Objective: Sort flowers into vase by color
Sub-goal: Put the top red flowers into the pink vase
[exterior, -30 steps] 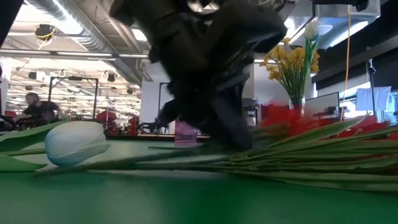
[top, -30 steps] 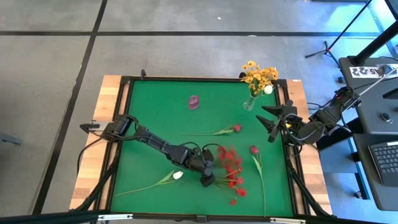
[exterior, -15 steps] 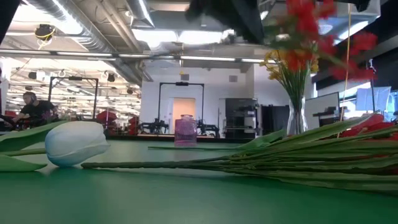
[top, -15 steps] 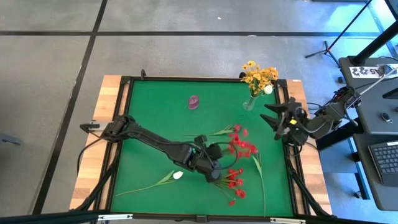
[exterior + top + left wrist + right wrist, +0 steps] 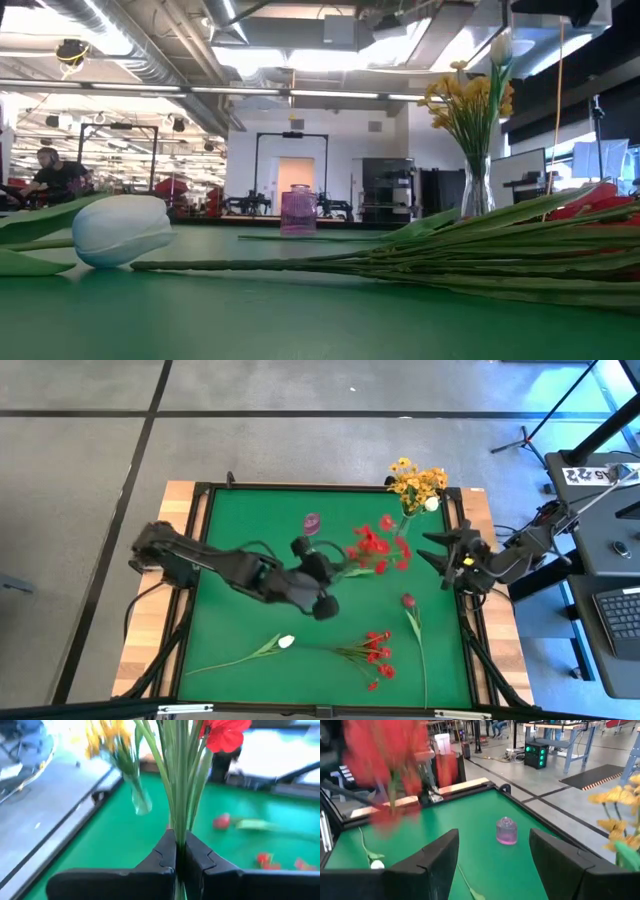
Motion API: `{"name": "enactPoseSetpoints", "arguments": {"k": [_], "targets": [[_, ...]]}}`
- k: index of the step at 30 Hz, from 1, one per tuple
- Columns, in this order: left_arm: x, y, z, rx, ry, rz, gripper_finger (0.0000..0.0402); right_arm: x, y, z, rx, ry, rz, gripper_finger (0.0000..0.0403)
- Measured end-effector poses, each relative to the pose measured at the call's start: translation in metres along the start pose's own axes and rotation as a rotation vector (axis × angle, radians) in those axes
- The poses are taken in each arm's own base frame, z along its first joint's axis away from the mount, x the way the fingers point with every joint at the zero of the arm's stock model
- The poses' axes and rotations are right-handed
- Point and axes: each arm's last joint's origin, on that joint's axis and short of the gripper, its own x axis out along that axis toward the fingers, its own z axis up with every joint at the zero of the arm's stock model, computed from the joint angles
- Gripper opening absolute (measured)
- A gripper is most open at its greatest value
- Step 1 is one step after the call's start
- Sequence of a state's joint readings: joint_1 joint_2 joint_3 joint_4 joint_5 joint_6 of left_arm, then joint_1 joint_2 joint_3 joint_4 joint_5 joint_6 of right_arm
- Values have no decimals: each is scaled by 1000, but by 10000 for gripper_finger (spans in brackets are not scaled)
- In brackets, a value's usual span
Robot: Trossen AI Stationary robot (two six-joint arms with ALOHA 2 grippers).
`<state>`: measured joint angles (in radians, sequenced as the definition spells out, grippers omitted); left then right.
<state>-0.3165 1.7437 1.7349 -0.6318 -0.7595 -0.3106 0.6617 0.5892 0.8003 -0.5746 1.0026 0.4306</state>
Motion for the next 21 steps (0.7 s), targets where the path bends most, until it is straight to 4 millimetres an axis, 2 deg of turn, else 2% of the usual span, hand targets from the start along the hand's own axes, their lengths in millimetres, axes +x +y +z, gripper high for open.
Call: {"name": "enactPoseSetpoints", "arguments": {"k": [3, 11, 15, 21], "targets": [[-2, 20, -3, -47, -87, -64, 2, 2, 0, -8, 10, -2, 4, 241], [3, 82, -28, -147, -410, -227, 3, -1, -6, -15, 41, -68, 85, 241], [18, 114, -44, -160, -546, -206, 3, 0, -6, -22, 35, -132, 185, 241], [50, 162, -68, -187, -628, -229, 3, 3, -4, -36, 37, -212, 277, 241]]}}
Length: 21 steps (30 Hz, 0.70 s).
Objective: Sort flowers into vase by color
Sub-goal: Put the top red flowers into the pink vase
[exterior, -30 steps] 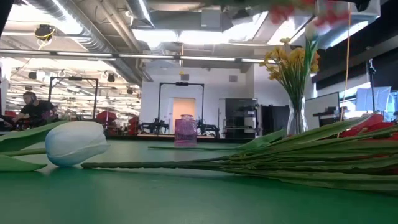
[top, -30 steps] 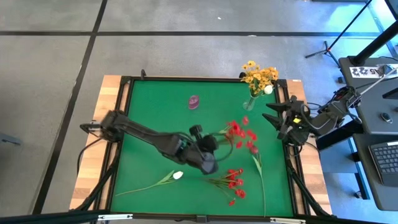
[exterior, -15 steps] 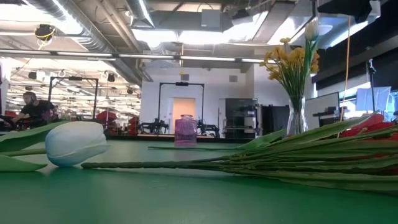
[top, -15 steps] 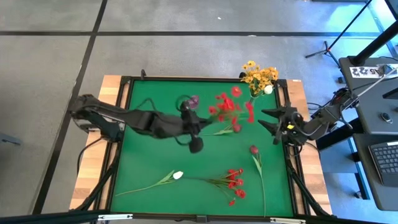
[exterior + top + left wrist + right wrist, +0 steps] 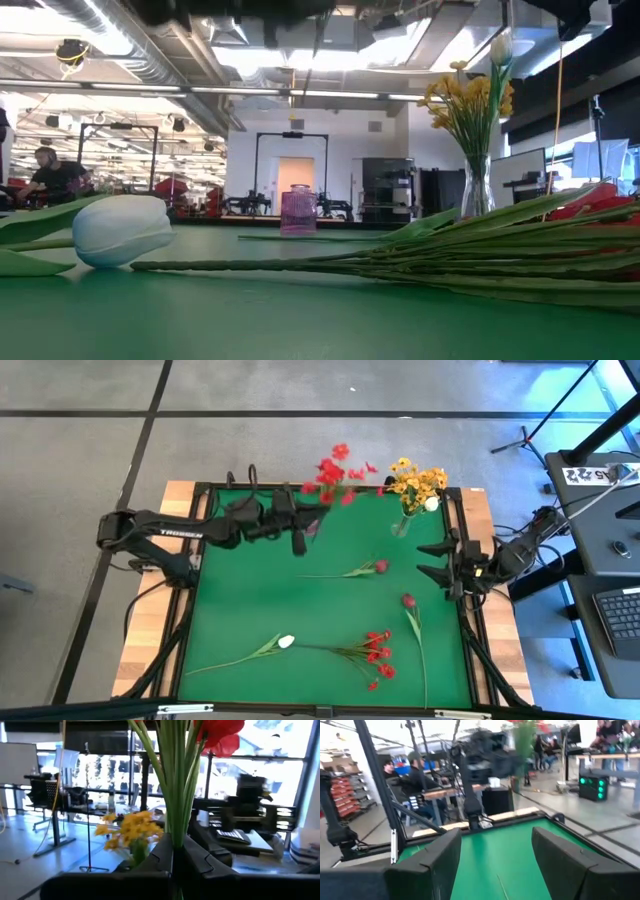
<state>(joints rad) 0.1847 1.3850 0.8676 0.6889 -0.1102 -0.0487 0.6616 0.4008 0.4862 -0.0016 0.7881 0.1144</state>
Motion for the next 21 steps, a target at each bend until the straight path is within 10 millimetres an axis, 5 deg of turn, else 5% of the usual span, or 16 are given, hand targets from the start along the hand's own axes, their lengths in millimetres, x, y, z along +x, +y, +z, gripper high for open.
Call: {"name": "enactPoseSetpoints", "arguments": {"k": [6, 21], "targets": [[-2, 41, -18, -39, -24, 38, 4, 2, 3, -10, 5, -63, 76, 241], [15, 101, -75, -30, 4, 104, 4, 3, 3, -20, -9, -50, 95, 241]]}}
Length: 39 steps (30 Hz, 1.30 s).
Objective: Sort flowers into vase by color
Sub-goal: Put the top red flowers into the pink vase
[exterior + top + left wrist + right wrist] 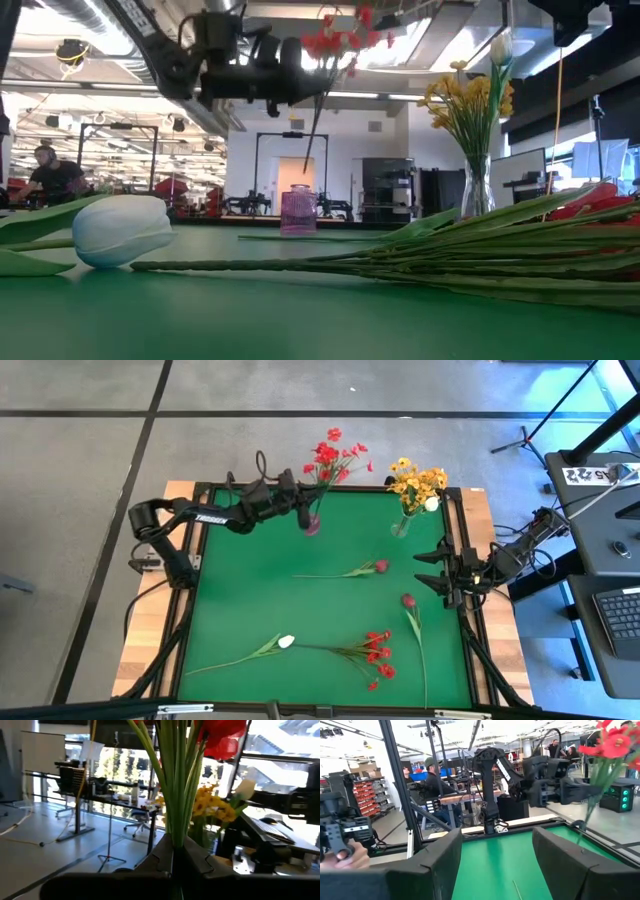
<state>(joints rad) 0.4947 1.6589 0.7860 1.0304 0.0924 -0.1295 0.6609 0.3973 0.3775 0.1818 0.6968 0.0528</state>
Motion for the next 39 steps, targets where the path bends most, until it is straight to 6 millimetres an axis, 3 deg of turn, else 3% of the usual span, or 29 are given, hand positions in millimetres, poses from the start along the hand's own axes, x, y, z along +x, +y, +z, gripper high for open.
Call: {"name": "enactPoseSetpoints", "arguments": {"k": [12, 26, 34, 39], "targets": [[-1, 22, -2, 13, 3, 57, 5, 0, 0, -2, -9, 14, 16, 241], [-2, 29, -4, 16, 26, 54, 5, 0, 0, -3, -15, 22, 16, 241], [4, 25, -30, -18, 80, 42, 5, 1, 1, -3, -20, 27, 16, 241], [4, 26, -31, -27, 68, 48, 5, 1, 1, -3, -15, 27, 16, 241]]}}
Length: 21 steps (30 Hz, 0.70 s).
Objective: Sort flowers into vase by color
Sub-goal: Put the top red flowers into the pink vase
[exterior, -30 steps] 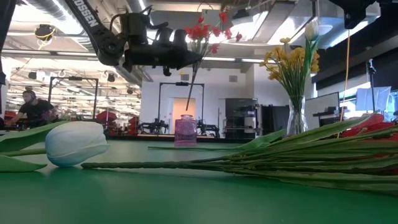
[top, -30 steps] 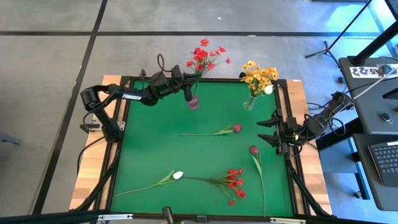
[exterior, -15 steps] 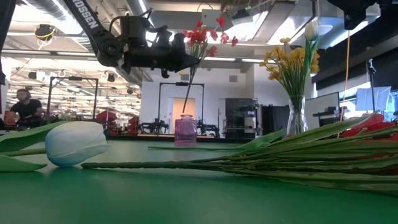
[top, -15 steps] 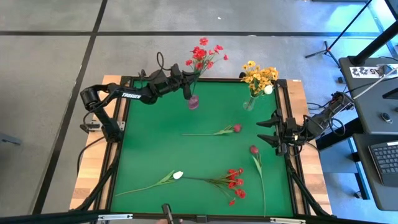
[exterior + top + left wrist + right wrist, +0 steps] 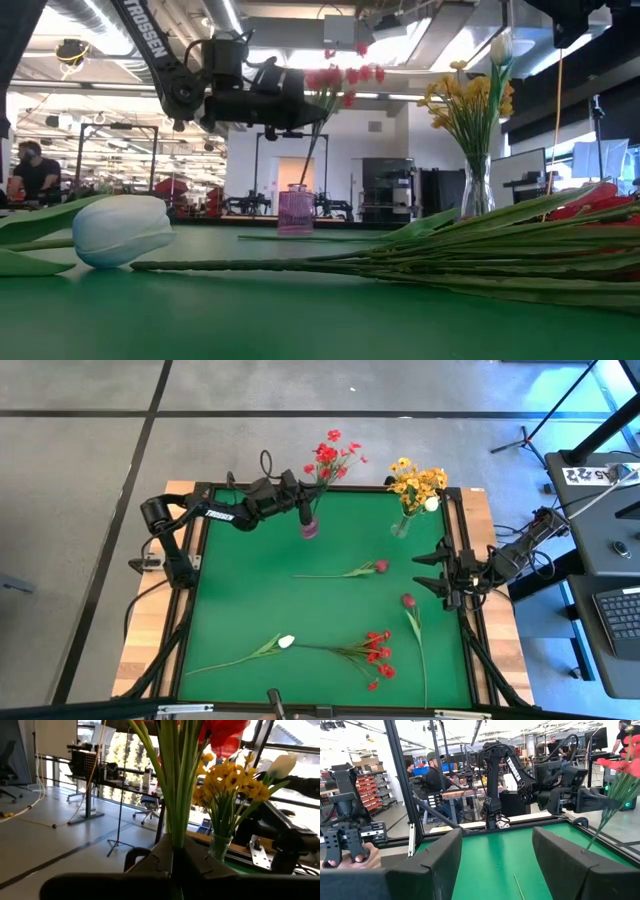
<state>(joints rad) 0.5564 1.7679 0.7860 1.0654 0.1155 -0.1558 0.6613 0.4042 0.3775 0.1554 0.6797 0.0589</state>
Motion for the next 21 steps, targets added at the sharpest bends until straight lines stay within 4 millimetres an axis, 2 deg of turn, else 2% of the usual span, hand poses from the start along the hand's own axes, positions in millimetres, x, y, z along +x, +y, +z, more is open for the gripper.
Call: {"name": "enactPoseSetpoints", "arguments": {"k": [5, 10, 21], "targets": [[0, 0, 0, -23, 1, -1, 5, 0, 0, 0, -1, 1, 0, 241], [-1, 1, -5, -37, 72, 12, 7, 0, 0, -1, 9, 13, -1, 241], [-1, -3, -5, -30, 80, -5, 41, 0, 0, -2, 10, 21, -2, 241]]}}
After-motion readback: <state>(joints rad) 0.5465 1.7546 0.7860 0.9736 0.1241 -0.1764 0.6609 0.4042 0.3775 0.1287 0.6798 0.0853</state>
